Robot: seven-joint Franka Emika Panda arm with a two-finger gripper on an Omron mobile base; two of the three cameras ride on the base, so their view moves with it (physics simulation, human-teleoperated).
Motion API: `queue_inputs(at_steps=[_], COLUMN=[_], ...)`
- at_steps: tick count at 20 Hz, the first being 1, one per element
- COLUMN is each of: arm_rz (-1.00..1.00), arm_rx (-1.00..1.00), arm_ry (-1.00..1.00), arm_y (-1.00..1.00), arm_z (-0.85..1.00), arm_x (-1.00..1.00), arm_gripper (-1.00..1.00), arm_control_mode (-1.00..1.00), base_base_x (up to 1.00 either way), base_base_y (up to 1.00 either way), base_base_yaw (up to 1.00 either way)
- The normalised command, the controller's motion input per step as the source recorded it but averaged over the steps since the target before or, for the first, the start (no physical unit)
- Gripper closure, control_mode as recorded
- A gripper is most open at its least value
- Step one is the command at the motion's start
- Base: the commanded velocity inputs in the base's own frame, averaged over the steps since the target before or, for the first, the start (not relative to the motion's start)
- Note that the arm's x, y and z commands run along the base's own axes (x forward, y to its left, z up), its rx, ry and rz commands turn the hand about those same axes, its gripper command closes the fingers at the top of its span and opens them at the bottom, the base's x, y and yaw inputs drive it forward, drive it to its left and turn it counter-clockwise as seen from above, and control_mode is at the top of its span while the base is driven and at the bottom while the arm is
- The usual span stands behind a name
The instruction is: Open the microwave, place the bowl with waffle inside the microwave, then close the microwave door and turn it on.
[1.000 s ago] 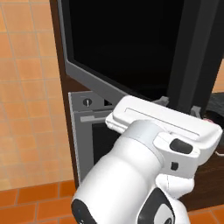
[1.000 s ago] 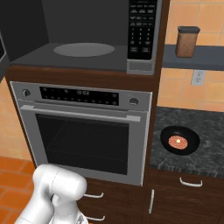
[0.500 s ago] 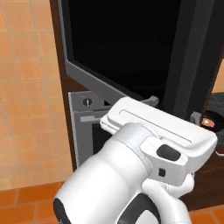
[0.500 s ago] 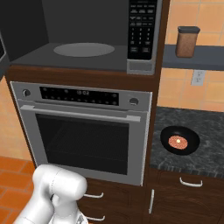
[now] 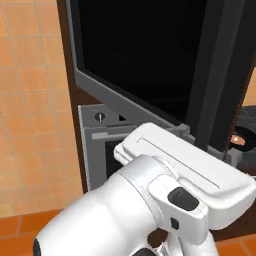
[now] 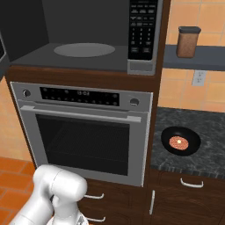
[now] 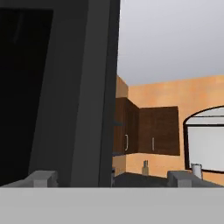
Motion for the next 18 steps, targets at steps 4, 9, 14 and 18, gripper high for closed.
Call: queue_inputs(at_steps=[4, 9, 14, 18], arm_rz=[0.22, 0.42, 0.72, 0.79], arm_rx=[0.17, 0.44, 0.3, 0.2], arm_ry=[0.07, 0.1, 0.11, 0.0], arm_y=[-0.23, -0.58, -0.21, -0.2], arm_z=[-0.01, -0.09, -0.11, -0.04], arm_x=[-0.09, 0.0, -0.02, -0.03], arm_gripper=[-1.0, -1.0, -1.0, -1.0], arm_control_mode=[-1.0, -1.0, -1.0, -1.0], base_base_x=[0.0, 0.0, 0.0, 0.0], base_base_y=[0.0, 0.0, 0.0, 0.0], base_base_yaw=[0.0, 0.0, 0.0, 0.0])
